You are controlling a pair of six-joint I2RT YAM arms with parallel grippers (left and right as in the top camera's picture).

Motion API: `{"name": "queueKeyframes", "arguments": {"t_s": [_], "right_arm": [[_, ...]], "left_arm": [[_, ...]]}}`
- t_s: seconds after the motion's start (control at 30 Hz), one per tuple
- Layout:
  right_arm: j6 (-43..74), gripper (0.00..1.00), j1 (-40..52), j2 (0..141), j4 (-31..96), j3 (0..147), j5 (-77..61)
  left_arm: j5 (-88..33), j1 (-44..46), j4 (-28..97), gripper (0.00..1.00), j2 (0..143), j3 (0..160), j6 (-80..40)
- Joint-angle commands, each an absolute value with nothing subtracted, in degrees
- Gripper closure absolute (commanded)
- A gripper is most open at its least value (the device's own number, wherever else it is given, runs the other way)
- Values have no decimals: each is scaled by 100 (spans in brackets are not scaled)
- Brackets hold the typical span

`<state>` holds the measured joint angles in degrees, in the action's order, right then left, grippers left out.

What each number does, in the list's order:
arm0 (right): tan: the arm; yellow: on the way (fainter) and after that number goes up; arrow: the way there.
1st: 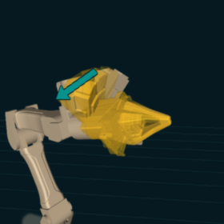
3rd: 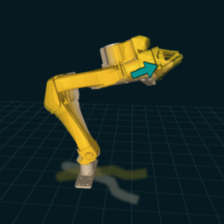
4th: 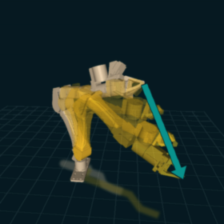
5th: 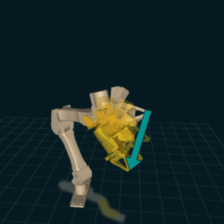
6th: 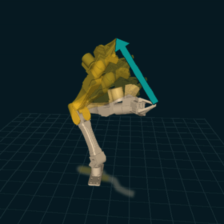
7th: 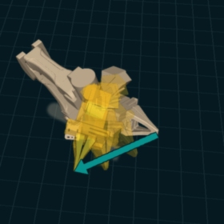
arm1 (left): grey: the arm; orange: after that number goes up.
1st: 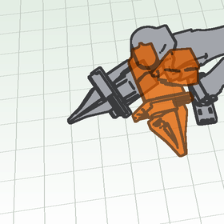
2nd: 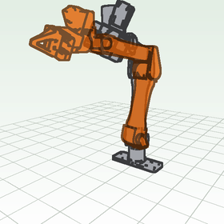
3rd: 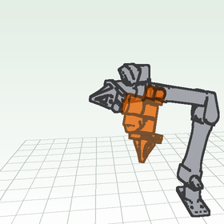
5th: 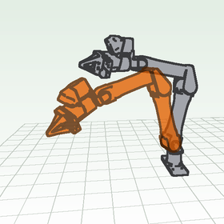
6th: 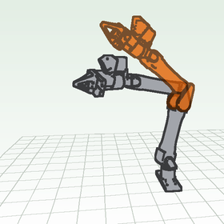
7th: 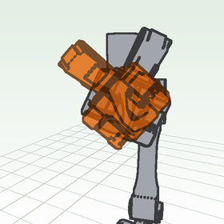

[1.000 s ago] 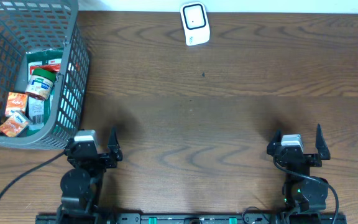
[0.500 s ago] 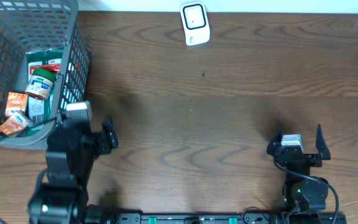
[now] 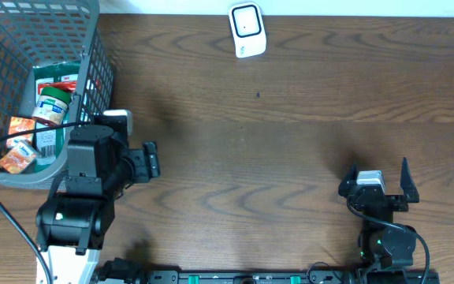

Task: Scan the item barcode
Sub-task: 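Move the left gripper over the grey basket toward the green-lidded jar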

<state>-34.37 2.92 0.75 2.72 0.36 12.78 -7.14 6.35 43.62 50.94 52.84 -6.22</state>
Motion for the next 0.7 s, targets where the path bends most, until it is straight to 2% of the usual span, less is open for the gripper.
{"name": "queueKeyframes", "arguments": {"t_s": [0.0,0.3,0.53,0.67], "right_arm": [[-3498,1,331,80,294,34,1345],[-3498,1,331,82,294,34,1345],[-3498,1,331,80,294,34,1345],[-3498,1,331,80,294,34,1345]], "left_arm": [[-1330,589,4563,18,5212,5577,-674],[-1385,585,4786,18,5297,6058,-729],[-1393,259,5489,18,5655,7546,-821],[-1361,23,5341,18,5688,8197,-327]]}}
